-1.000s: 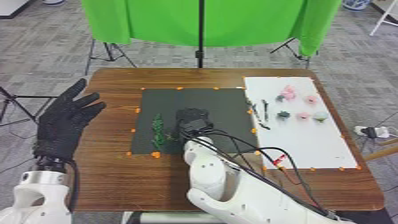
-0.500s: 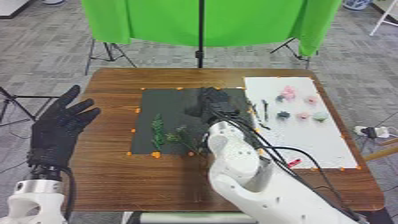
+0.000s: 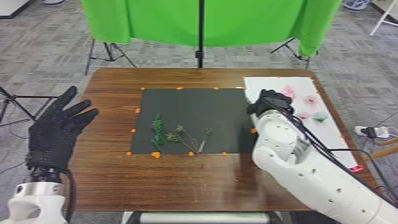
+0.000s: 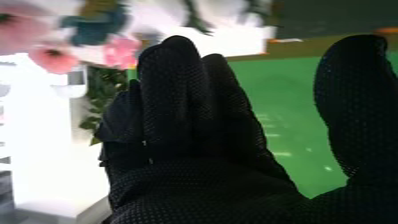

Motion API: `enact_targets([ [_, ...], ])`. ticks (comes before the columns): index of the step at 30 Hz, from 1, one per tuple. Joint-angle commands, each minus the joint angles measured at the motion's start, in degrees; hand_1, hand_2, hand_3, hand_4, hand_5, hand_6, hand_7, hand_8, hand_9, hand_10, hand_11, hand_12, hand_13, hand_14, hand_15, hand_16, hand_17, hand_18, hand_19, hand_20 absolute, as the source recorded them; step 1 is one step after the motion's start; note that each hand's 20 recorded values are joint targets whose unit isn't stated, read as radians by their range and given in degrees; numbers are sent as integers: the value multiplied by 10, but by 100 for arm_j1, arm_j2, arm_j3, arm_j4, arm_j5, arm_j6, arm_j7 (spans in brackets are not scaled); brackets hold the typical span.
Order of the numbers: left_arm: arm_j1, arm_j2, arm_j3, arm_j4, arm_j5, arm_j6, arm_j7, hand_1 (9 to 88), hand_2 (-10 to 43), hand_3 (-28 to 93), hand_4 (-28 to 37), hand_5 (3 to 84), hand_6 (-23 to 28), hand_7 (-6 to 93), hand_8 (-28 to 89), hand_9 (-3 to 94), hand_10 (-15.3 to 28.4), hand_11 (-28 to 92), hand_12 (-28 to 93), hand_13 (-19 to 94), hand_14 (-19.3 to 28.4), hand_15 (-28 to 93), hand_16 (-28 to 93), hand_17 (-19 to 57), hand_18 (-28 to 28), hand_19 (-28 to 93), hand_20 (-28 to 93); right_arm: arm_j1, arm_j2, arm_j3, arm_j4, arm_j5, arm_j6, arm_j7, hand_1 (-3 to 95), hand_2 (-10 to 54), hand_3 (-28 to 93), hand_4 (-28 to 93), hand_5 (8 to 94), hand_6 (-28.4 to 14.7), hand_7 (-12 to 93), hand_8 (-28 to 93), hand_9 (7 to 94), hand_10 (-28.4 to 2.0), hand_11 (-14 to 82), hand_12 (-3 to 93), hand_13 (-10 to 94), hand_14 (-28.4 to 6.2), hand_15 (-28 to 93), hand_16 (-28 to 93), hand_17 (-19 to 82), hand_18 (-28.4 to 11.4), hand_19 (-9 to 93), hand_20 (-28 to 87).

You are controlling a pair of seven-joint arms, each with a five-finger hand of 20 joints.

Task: Arrange flowers

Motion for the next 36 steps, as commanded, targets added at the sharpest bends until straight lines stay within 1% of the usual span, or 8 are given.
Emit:
enact_targets([
  [1, 110, -116, -30, -12, 38, 4, -84, 235, 59, 784, -273, 340, 64, 138, -103, 346, 192, 252, 126, 266, 271, 523, -67, -80, 284, 535, 169, -198, 25, 25, 91, -56, -230, 111, 297, -86, 765, -263, 532, -152, 104, -108, 518, -272, 525, 163, 511, -231, 838, 71, 224, -284, 932, 438],
  [13, -46, -89, 44, 37, 40, -27, -143, 236, 59, 783, -273, 339, 65, 137, -103, 347, 193, 252, 125, 265, 272, 524, -67, -80, 284, 536, 169, 276, -346, -455, 982, 271, -422, 285, 289, -87, 750, -266, 560, -150, 112, -106, 525, -267, 535, 163, 514, -230, 848, 70, 224, -284, 930, 450],
  [15, -42, -84, 42, 31, 38, -9, -138, 236, 59, 783, -272, 339, 64, 137, -103, 347, 192, 252, 125, 265, 272, 525, -67, -80, 284, 536, 169, 419, -321, -771, 1201, 144, -11, 253, 314, -92, 748, -268, 603, -130, 135, -112, 559, -249, 540, 164, 545, -214, 843, 73, 242, -284, 932, 458],
  [18, -73, -105, 40, 45, 57, -31, -171, 237, 60, 783, -272, 339, 64, 138, -103, 346, 192, 252, 124, 265, 272, 523, -68, -80, 284, 536, 169, 514, -363, -936, 1360, 196, -44, 282, 358, -95, 754, -280, 677, -86, 188, -129, 631, -205, 549, 170, 610, -178, 824, 94, 278, -281, 932, 481],
  [20, -62, -101, 41, 46, 26, -28, -132, 237, 60, 784, -271, 339, 65, 138, -103, 346, 193, 251, 124, 265, 272, 524, -68, -80, 284, 536, 169, 512, -410, -984, 1451, 195, -18, 299, 399, -95, 757, -281, 719, -61, 227, -128, 673, -178, 553, 179, 646, -158, 809, 113, 300, -274, 932, 491],
  [25, -85, -115, 27, 54, 44, -41, -146, 237, 60, 783, -271, 339, 64, 138, -103, 346, 193, 251, 125, 265, 272, 523, -68, -80, 284, 536, 169, 359, -420, -875, 1547, 333, -85, 214, 562, -95, 644, -283, 852, -25, 296, 49, 815, -106, 485, 269, 742, -115, 783, 153, 355, -264, 932, 544],
  [31, 28, -135, -23, 17, 31, -3, -129, 236, 61, 783, -271, 339, 64, 139, -104, 346, 193, 251, 125, 265, 273, 523, -67, -81, 284, 536, 169, 281, -171, -860, 1459, 152, 487, 150, 562, -95, 699, -283, 885, -21, 271, 101, 868, -99, 442, 288, 786, -100, 775, 175, 377, -266, 932, 598],
  [36, 60, -119, -23, 14, 6, 2, -79, 235, 61, 784, -272, 340, 64, 139, -104, 346, 192, 250, 125, 265, 272, 523, -67, -80, 284, 537, 168, 552, 114, -1014, 1314, 7, 1303, 158, 550, -95, 731, -283, 894, -30, 267, 121, 875, -102, 454, 288, 790, -102, 782, 185, 383, -267, 932, 620],
])
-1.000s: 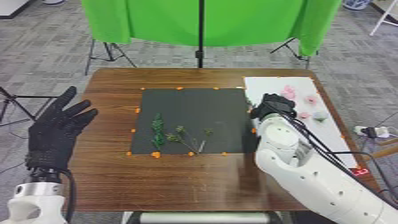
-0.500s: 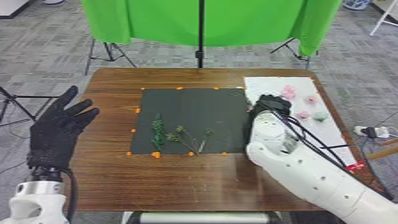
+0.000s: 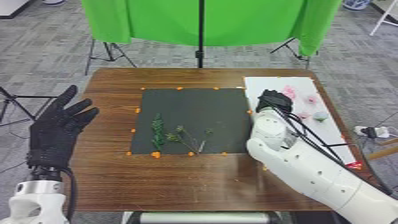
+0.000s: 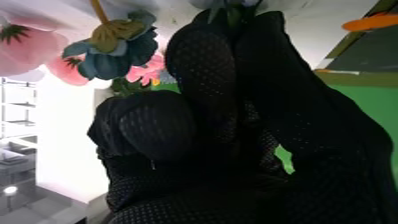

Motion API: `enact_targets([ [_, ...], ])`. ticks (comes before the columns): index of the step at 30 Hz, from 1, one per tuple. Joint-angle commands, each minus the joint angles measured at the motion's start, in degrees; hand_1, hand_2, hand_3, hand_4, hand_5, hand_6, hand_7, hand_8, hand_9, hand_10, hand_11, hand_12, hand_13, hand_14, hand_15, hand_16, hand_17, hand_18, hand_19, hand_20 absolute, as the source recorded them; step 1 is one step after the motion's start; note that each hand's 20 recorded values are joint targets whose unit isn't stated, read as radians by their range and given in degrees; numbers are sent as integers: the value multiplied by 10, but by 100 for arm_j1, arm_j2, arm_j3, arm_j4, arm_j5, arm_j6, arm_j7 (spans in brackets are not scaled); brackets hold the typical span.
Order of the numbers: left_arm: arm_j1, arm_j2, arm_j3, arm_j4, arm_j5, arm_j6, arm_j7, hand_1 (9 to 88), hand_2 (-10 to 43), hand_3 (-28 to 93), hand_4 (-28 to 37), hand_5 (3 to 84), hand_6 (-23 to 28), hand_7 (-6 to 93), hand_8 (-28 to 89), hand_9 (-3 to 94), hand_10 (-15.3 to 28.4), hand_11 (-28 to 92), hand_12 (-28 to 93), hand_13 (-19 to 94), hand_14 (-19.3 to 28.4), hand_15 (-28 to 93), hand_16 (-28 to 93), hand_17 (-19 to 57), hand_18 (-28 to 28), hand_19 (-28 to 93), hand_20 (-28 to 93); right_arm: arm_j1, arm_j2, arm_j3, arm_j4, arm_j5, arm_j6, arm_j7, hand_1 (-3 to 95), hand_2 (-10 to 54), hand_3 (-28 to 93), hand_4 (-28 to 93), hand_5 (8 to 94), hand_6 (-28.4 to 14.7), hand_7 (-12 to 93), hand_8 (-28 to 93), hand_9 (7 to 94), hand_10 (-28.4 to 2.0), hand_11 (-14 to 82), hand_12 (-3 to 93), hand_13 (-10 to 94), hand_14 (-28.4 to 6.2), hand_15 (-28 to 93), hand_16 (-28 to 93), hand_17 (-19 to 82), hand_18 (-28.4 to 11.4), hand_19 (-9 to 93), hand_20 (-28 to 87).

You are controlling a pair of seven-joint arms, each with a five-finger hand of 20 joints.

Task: Arrange flowers

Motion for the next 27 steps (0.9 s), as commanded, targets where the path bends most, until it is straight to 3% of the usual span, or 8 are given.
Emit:
enact_targets([
  [1, 159, -20, -18, 1, -24, 38, 57, 235, 62, 784, -272, 340, 64, 139, -104, 346, 192, 250, 125, 265, 272, 523, -67, -81, 284, 537, 168, -67, 485, -407, -52, -8, 1035, -23, 548, -95, 737, -283, 895, -31, 266, 124, 875, -102, 456, 288, 791, -102, 783, 186, 384, -268, 932, 623],
  [7, 199, 16, -21, -8, -44, 69, 126, 234, 61, 784, -273, 340, 65, 139, -105, 347, 193, 250, 125, 265, 271, 524, -67, -80, 284, 537, 168, 279, 745, -419, -445, -193, 1601, -67, 546, -95, 756, -283, 902, -39, 262, 137, 876, -107, 473, 287, 795, -104, 794, 190, 390, -269, 932, 638],
  [11, 266, 100, -9, -15, -100, 126, 254, 233, 62, 784, -273, 340, 65, 138, -104, 346, 192, 250, 125, 266, 272, 523, -67, -80, 284, 537, 168, 436, 811, -441, -822, -322, 1746, -94, 546, -95, 763, -283, 907, -43, 258, 143, 879, -111, 481, 285, 796, -105, 797, 191, 392, -269, 932, 644],
  [12, 260, 112, -24, -14, -97, 120, 229, 233, 62, 784, -272, 340, 65, 137, -104, 346, 192, 250, 125, 265, 273, 524, -67, -80, 284, 537, 168, 416, 823, -428, -961, -362, 1689, -71, 546, -95, 764, -283, 908, -42, 257, 144, 880, -112, 482, 283, 797, -106, 798, 191, 394, -271, 932, 647],
  [13, 345, 158, -49, -56, -121, 164, 312, 233, 62, 785, -272, 340, 65, 137, -104, 346, 192, 251, 125, 266, 273, 524, -67, -80, 284, 537, 168, 294, 755, -274, -1106, -439, 1566, -144, 546, -95, 765, -283, 909, -42, 257, 146, 880, -112, 484, 282, 798, -105, 799, 191, 396, -271, 932, 649],
  [15, 342, 241, -96, -66, -105, 181, 345, 234, 61, 785, -272, 340, 65, 138, -104, 345, 192, 252, 125, 266, 272, 524, -67, -80, 284, 537, 167, 62, 642, -66, -1434, -548, 1482, -104, 546, -95, 768, -283, 910, -43, 255, 150, 882, -113, 487, 280, 799, -105, 801, 191, 399, -272, 932, 654],
  [22, 350, 242, -139, -84, -78, 143, 304, 235, 61, 785, -272, 341, 64, 139, -104, 345, 192, 251, 124, 266, 272, 524, -67, -80, 284, 537, 167, -759, -113, 271, -2197, -648, 731, -258, 547, -95, 776, -283, 916, -47, 245, 169, 884, -114, 491, 280, 804, -110, 804, 192, 407, -281, 932, 669],
  [27, 319, 268, -138, -89, -65, 128, 299, 235, 62, 784, -271, 341, 65, 139, -105, 346, 193, 252, 124, 265, 273, 524, -68, -80, 284, 537, 167, -1245, -712, 260, -2183, -748, 376, -296, 547, -95, 772, -283, 916, -49, 239, 170, 878, -117, 497, 283, 800, -113, 807, 193, 407, -283, 932, 671],
])
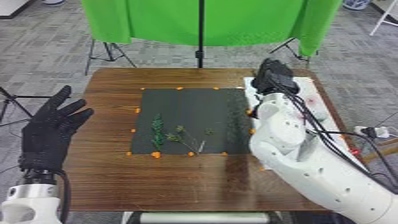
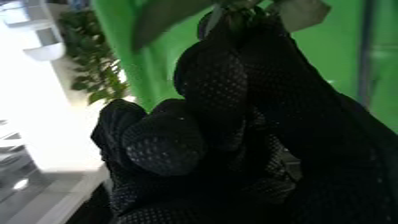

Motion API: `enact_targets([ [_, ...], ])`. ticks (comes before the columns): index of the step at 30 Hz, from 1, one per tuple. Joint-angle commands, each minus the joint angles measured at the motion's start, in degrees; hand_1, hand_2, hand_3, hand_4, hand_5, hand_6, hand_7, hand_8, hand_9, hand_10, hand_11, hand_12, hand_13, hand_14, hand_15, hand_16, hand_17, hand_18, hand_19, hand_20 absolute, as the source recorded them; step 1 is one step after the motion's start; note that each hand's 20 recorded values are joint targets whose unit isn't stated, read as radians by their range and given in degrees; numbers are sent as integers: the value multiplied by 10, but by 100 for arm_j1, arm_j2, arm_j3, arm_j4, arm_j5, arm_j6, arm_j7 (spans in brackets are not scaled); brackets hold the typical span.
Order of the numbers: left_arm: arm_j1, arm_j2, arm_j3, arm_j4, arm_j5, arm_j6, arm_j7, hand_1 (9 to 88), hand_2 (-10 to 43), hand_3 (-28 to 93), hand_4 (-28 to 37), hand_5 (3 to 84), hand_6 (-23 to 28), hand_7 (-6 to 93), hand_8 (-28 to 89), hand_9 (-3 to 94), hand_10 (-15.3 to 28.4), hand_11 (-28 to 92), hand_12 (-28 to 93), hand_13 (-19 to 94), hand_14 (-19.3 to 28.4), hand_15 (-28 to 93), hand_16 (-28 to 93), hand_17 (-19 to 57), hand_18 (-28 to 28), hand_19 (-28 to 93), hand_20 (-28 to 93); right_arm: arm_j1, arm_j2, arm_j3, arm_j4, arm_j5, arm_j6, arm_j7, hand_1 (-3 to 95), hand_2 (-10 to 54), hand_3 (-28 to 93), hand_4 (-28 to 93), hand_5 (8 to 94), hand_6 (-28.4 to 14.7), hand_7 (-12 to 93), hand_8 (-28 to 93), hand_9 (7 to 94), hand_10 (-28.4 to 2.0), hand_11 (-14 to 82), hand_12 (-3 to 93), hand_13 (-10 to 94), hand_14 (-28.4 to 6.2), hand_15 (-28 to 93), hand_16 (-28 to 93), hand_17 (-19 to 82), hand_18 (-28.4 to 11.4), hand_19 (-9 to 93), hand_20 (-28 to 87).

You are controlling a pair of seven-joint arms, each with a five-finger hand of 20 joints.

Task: Arrange flowers

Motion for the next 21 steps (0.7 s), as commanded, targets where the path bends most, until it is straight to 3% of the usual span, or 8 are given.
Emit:
enact_targets([
  [1, 15, 25, 13, -9, 0, 26, -11, 235, 62, 785, -271, 341, 65, 139, -105, 345, 193, 251, 124, 265, 273, 524, -68, -80, 284, 537, 167, -913, -1096, -325, -31, -151, -305, -90, 547, -95, 771, -283, 916, -49, 239, 170, 876, -118, 500, 283, 800, -113, 808, 193, 407, -282, 932, 671],
  [7, -7, -5, 12, 7, 20, -10, -128, 235, 61, 785, -270, 340, 64, 139, -105, 346, 192, 251, 125, 266, 272, 523, -67, -81, 284, 537, 166, -934, -1158, -545, 268, -260, -460, 35, 548, -95, 767, -283, 916, -49, 240, 169, 872, -119, 507, 277, 798, -113, 809, 189, 407, -283, 932, 671],
  [11, 12, -95, -38, -1, 58, -29, -225, 235, 60, 785, -270, 340, 64, 140, -105, 347, 193, 251, 125, 266, 272, 523, -67, -81, 284, 537, 166, -984, -1230, -592, 404, -406, -527, 25, 549, -95, 764, -283, 915, -48, 239, 165, 871, -120, 510, 275, 797, -113, 810, 187, 407, -282, 932, 672],
  [21, -26, -68, 18, 14, 59, -53, -231, 237, 60, 785, -267, 341, 65, 140, -105, 348, 194, 251, 125, 266, 272, 523, -67, -80, 284, 537, 166, -945, -1205, -696, 572, -540, -420, 394, 551, -95, 740, -283, 918, -44, 236, 141, 874, -120, 513, 267, 802, -110, 806, 180, 416, -279, 932, 667],
])
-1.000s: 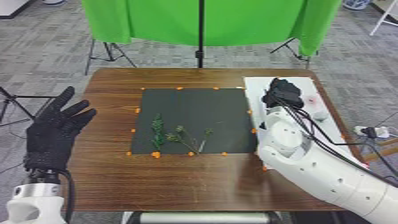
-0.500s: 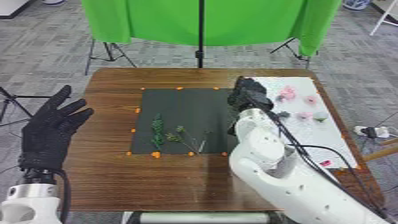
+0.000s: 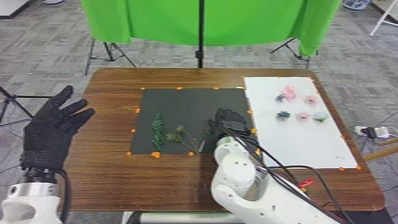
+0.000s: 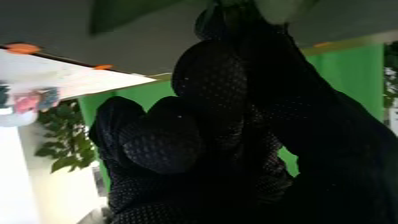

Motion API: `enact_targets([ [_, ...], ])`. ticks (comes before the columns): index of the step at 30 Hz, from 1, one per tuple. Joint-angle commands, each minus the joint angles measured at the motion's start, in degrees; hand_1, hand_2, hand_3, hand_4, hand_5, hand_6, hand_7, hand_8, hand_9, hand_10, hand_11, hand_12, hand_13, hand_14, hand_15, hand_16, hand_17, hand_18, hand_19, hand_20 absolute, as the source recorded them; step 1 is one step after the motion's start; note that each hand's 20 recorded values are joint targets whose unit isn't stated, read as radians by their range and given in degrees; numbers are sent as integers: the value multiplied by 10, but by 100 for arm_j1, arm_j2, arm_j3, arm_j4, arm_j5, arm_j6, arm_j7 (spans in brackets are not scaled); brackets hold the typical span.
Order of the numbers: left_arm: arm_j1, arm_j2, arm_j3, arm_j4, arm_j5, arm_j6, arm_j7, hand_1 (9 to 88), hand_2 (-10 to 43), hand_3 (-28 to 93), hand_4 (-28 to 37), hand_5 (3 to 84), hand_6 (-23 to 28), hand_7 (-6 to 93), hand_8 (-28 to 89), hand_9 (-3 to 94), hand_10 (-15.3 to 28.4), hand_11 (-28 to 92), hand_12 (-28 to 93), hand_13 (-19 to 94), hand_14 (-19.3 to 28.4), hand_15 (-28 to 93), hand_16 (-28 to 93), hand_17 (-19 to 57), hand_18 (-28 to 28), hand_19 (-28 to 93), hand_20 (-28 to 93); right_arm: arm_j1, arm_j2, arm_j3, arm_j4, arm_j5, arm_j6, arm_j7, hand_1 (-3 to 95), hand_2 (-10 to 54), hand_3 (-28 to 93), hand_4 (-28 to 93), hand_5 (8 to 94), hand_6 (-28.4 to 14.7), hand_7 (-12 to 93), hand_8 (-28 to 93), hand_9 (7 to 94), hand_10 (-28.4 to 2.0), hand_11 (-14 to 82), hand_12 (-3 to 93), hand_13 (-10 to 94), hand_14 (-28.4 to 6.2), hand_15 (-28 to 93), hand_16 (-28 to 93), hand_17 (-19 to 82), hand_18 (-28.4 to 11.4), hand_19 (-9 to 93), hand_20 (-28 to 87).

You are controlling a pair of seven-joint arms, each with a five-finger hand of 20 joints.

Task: Arrange flowers

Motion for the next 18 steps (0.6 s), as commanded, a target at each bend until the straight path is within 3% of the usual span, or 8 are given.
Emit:
enact_targets([
  [1, 40, -27, 42, 10, 19, -24, -24, 237, 59, 785, -267, 342, 65, 139, -105, 348, 194, 251, 125, 266, 272, 523, -67, -80, 284, 537, 166, -36, -1, 39, 30, -97, 26, 233, 550, -95, 739, -283, 918, -43, 236, 140, 874, -120, 514, 267, 802, -110, 806, 180, 418, -280, 932, 666],
  [2, 27, -57, 33, 15, 37, -44, -74, 238, 59, 785, -267, 342, 65, 139, -105, 348, 194, 252, 125, 266, 272, 523, -67, -80, 284, 537, 166, -99, -42, 118, -6, -43, -163, 241, 549, -95, 736, -283, 918, -42, 235, 139, 873, -121, 515, 266, 802, -109, 805, 179, 418, -280, 932, 666],
  [8, 50, -35, 46, 11, 16, -34, -14, 238, 59, 786, -266, 341, 65, 139, -104, 346, 193, 251, 124, 267, 271, 522, -67, -80, 284, 537, 166, -167, -96, 262, -105, 67, -394, 161, 507, -95, 691, -283, 866, -39, 258, 83, 823, -136, 567, 225, 769, -121, 808, 174, 394, -280, 932, 653],
  [11, 43, -74, 31, 18, 12, -24, -21, 238, 59, 785, -265, 341, 65, 139, -104, 347, 193, 251, 125, 266, 271, 522, -66, -81, 284, 537, 166, -336, -141, 570, -322, 310, -766, -11, 469, -95, 694, -283, 833, -47, 245, 63, 796, -144, 582, 221, 741, -130, 816, 170, 373, -281, 932, 646],
  [15, 114, -88, -41, -6, 25, 10, -24, 239, 59, 786, -265, 341, 65, 139, -104, 346, 192, 251, 124, 266, 271, 522, -67, -81, 284, 538, 166, -372, -115, 631, -392, 284, -701, -53, 395, -95, 740, -283, 785, -47, 230, -109, 749, -159, 579, 207, 696, -146, 821, 145, 331, -283, 932, 619],
  [18, 85, -118, -35, -8, 51, -27, -49, 240, 59, 786, -264, 341, 65, 138, -104, 346, 192, 251, 125, 266, 271, 523, -66, -80, 284, 538, 166, -279, -7, 568, -381, 178, -640, -18, 385, -95, 727, -283, 780, -48, 231, -123, 741, -163, 577, 206, 690, -149, 822, 143, 329, -283, 932, 619],
])
